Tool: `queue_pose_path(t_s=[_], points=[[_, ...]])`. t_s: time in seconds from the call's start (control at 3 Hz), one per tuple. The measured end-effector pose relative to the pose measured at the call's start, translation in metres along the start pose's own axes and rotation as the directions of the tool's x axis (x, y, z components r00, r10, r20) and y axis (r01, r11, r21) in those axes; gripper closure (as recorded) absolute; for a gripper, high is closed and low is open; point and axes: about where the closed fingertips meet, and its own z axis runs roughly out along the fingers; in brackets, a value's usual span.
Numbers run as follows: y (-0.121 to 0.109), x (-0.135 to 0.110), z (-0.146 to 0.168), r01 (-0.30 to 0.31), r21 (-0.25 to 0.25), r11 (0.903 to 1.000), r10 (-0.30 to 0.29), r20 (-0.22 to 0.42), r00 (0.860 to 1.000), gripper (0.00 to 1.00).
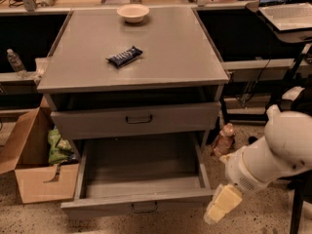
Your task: Close middle drawer
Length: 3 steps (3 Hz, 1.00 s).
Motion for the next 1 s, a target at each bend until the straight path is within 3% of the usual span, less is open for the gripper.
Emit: queue_pose_path(t_s=[0.67,1.0], points=[[0.003,0.054,0.097,0.016,-0.086,0.9962,-0.01,0.072,0.997,0.0],[-0.007,0.066,0.158,0.005,-0.092,0.9958,0.004,0.095,0.995,0.0]])
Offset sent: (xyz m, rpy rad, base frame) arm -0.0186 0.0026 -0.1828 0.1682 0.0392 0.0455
